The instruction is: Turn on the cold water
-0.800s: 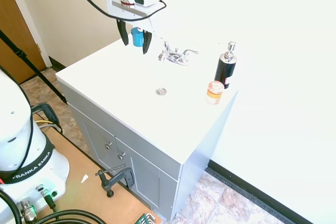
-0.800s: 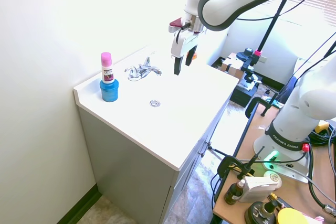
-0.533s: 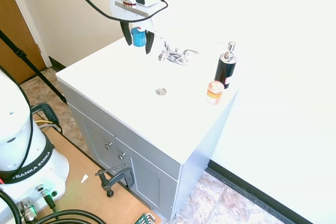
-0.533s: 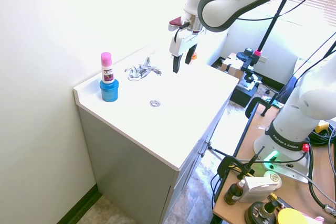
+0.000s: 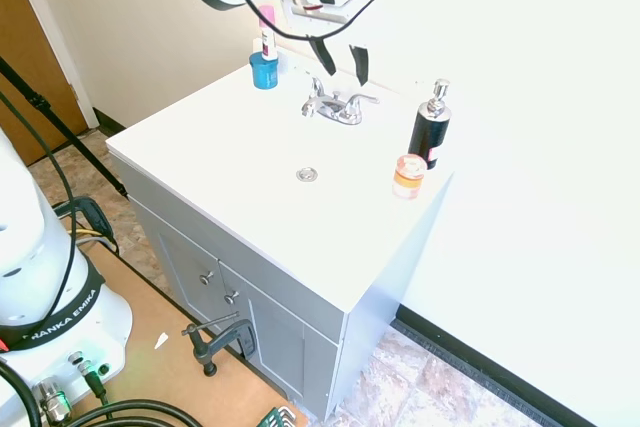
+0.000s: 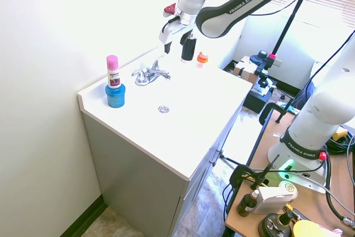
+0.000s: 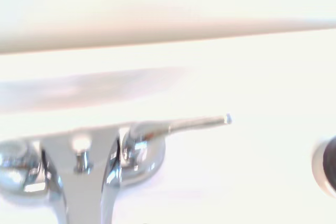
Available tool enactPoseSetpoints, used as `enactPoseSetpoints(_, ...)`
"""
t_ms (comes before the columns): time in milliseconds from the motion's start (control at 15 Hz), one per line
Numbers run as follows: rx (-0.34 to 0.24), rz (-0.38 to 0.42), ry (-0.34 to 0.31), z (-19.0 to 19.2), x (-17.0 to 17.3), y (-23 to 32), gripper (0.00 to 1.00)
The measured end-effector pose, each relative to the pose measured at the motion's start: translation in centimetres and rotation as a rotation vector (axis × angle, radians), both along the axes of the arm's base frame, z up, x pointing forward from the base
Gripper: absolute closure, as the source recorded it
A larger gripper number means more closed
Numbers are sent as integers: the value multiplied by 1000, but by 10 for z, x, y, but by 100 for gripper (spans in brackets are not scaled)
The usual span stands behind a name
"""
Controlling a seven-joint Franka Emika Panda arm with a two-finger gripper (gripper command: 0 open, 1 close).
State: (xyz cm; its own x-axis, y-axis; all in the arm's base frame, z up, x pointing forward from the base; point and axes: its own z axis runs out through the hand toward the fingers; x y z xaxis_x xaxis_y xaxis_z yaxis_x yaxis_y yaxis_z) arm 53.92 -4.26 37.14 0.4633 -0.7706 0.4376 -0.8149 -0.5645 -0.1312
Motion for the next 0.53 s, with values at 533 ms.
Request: enactPoseSetpoints(533, -109, -15, 1, -47, 59, -11, 0)
